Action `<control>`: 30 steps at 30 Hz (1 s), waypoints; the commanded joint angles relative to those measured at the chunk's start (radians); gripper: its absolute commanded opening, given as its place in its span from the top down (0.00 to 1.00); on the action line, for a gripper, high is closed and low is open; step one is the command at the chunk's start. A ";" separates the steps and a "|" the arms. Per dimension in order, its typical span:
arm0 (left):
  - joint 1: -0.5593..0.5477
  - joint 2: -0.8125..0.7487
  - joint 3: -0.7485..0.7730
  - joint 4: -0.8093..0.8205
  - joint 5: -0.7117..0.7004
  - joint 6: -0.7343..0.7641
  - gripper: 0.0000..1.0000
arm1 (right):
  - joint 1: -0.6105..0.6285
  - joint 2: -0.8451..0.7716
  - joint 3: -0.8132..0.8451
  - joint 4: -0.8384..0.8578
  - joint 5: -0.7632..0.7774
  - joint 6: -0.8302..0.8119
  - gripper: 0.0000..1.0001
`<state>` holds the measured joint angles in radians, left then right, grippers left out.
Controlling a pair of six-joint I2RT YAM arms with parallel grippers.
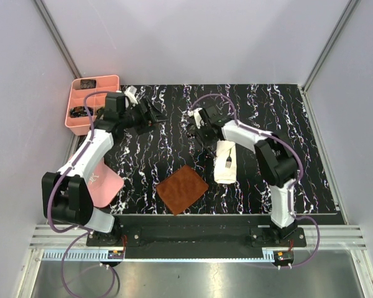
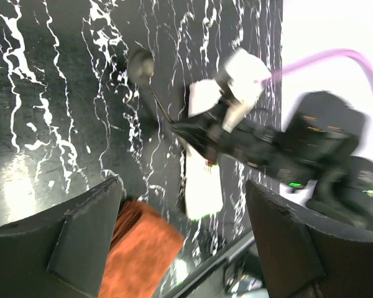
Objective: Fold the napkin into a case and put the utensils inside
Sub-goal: Pick up the spoon from the center of the board, then pass from the right arm to the left
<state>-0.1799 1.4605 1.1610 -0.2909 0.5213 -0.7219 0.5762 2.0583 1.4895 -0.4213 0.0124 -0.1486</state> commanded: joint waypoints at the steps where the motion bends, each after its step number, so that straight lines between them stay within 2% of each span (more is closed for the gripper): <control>1: 0.029 0.012 0.066 -0.137 0.241 0.163 0.16 | 0.005 -0.223 -0.002 0.018 -0.291 -0.226 1.00; 6: 0.033 0.020 0.042 -0.145 0.347 0.220 0.16 | 0.027 -0.380 -0.072 -0.083 -0.423 -0.242 1.00; 10: 0.026 0.001 0.013 -0.119 0.375 0.219 0.19 | 0.048 -0.461 -0.063 -0.190 -0.428 -0.259 1.00; 18: 0.007 -0.057 -0.070 -0.014 0.418 0.171 0.23 | 0.093 -0.537 -0.107 -0.220 -0.420 -0.252 1.00; 26: -0.058 -0.026 -0.101 -0.011 0.390 0.173 0.41 | 0.131 -0.567 -0.141 -0.208 -0.391 -0.241 1.00; 27: -0.059 -0.023 -0.106 -0.010 0.370 0.168 0.49 | 0.136 -0.573 -0.147 -0.205 -0.379 -0.236 1.00; 30: -0.066 -0.009 -0.095 -0.004 0.364 0.165 0.58 | 0.143 -0.602 -0.166 -0.177 -0.382 -0.214 1.00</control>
<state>-0.2398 1.4502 1.0622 -0.3408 0.8898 -0.5537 0.7021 1.5337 1.3369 -0.6514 -0.3790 -0.3843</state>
